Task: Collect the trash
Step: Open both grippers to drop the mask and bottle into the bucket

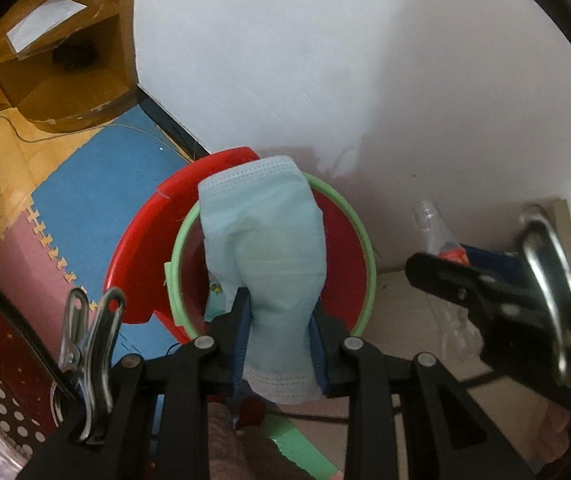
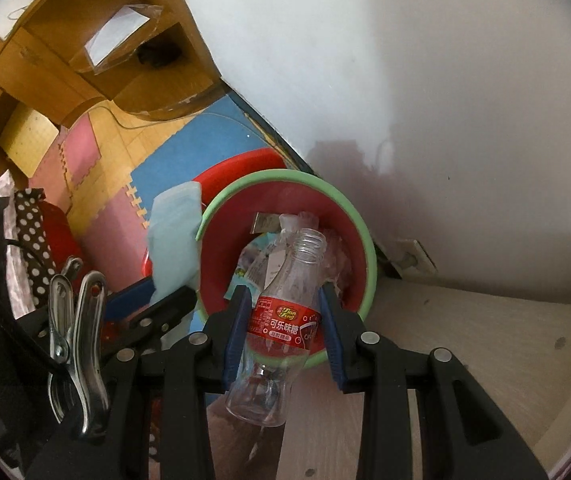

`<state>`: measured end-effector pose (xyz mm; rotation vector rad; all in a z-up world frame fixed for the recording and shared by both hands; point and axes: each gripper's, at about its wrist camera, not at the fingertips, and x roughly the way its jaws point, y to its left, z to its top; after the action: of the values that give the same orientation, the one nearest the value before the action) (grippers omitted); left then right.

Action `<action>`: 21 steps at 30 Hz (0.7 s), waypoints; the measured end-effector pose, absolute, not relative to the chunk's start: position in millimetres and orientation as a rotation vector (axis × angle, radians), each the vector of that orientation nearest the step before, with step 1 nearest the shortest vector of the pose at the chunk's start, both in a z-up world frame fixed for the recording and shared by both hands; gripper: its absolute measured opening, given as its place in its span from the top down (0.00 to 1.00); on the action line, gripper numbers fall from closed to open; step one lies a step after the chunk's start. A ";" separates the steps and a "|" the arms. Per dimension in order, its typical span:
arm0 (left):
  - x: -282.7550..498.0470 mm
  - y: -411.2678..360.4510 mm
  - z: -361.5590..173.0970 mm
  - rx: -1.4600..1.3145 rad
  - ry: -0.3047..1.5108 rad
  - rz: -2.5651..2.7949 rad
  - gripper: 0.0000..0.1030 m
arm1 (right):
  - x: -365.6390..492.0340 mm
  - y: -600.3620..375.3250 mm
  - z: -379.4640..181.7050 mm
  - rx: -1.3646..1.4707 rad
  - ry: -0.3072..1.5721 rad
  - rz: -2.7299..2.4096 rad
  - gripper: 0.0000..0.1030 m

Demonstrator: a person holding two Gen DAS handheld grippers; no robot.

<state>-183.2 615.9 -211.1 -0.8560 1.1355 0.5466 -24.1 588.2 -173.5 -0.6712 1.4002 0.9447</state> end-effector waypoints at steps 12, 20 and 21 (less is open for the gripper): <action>-170.7 627.6 -228.8 -0.864 1.188 0.551 0.55 | -15.7 583.6 -176.6 -0.644 1.420 0.916 0.64; -172.5 630.0 -233.0 -0.867 1.208 0.566 0.46 | -13.1 578.5 -173.7 -0.646 1.413 0.898 0.49; -172.7 629.8 -232.4 -0.872 1.207 0.562 0.46 | -13.9 578.2 -172.4 -0.647 1.411 0.901 0.49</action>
<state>-172.7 629.9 -232.4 -0.8717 1.2067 0.5616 -13.9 578.2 -172.4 -0.6473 1.4114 0.9014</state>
